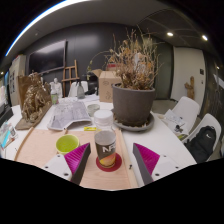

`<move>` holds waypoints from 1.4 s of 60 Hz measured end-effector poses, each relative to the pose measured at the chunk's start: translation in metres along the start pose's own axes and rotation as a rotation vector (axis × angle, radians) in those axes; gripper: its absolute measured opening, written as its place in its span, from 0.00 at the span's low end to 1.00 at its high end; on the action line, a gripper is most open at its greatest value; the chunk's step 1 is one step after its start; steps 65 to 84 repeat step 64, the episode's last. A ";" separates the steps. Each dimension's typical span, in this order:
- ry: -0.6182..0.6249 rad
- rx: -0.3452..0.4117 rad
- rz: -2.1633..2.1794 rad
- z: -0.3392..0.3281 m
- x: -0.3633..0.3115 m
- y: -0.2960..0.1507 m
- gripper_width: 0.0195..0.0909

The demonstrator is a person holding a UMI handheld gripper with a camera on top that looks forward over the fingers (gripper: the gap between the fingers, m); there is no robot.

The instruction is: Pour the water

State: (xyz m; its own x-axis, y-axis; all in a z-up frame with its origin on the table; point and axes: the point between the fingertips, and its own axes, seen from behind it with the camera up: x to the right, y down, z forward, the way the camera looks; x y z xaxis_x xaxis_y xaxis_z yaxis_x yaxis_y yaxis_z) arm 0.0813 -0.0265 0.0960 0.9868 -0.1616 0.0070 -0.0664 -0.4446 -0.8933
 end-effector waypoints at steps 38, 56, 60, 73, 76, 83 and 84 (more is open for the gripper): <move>0.119 -0.087 -0.061 -0.280 -0.074 0.007 0.93; 0.143 -0.085 -0.085 -0.288 -0.072 0.010 0.93; 0.120 -0.090 -0.077 -0.286 -0.078 0.012 0.93; 0.107 -0.094 -0.073 -0.285 -0.081 0.013 0.93; 0.107 -0.094 -0.073 -0.285 -0.081 0.013 0.93; 0.107 -0.094 -0.073 -0.285 -0.081 0.013 0.93; 0.107 -0.094 -0.073 -0.285 -0.081 0.013 0.93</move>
